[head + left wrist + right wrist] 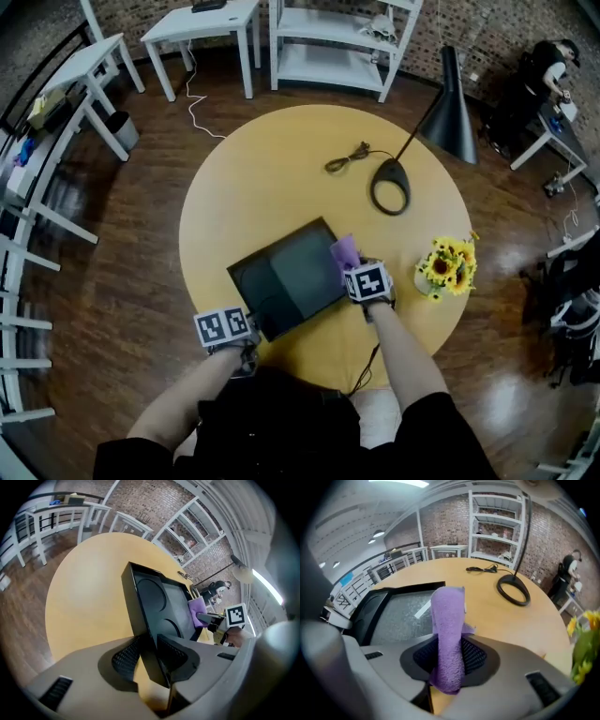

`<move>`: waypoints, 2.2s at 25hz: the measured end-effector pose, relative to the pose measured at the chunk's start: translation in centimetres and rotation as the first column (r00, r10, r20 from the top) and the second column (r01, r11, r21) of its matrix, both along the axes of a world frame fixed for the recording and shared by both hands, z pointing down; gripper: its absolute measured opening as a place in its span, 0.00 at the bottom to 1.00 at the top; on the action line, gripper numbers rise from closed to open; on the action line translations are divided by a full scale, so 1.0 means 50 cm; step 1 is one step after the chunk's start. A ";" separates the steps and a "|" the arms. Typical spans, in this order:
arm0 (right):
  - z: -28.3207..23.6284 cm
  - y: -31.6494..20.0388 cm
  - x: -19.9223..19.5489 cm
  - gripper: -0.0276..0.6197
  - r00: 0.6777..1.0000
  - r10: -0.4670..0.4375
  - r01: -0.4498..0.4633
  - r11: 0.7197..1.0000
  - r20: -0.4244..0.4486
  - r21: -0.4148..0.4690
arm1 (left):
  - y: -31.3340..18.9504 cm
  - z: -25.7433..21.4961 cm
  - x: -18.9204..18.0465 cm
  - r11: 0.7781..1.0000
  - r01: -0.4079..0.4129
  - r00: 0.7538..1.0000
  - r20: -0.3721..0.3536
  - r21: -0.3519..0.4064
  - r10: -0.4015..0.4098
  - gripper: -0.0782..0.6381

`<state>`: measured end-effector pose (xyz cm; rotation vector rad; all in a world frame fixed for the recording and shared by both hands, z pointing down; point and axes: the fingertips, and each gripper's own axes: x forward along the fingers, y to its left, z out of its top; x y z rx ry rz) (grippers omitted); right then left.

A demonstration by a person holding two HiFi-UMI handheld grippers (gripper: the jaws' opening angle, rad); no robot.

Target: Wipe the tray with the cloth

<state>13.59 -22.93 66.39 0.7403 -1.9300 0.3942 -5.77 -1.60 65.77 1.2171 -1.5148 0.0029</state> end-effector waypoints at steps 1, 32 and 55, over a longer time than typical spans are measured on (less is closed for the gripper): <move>-0.006 -0.012 -0.022 0.22 0.999 -0.043 0.043 0.999 -0.006 0.030 | 0.011 0.001 0.019 1.000 0.013 1.000 -0.019 -0.006 -0.013 0.27; 0.001 0.012 0.003 0.28 0.762 0.614 -0.603 0.789 0.205 -0.120 | -0.111 -0.024 -0.052 0.705 -0.708 0.699 0.174 0.031 0.694 0.39; -0.018 0.232 0.026 0.24 0.664 0.672 -0.572 0.738 0.326 -0.358 | -0.092 -0.011 0.000 0.807 -0.589 0.808 0.032 0.040 0.588 0.35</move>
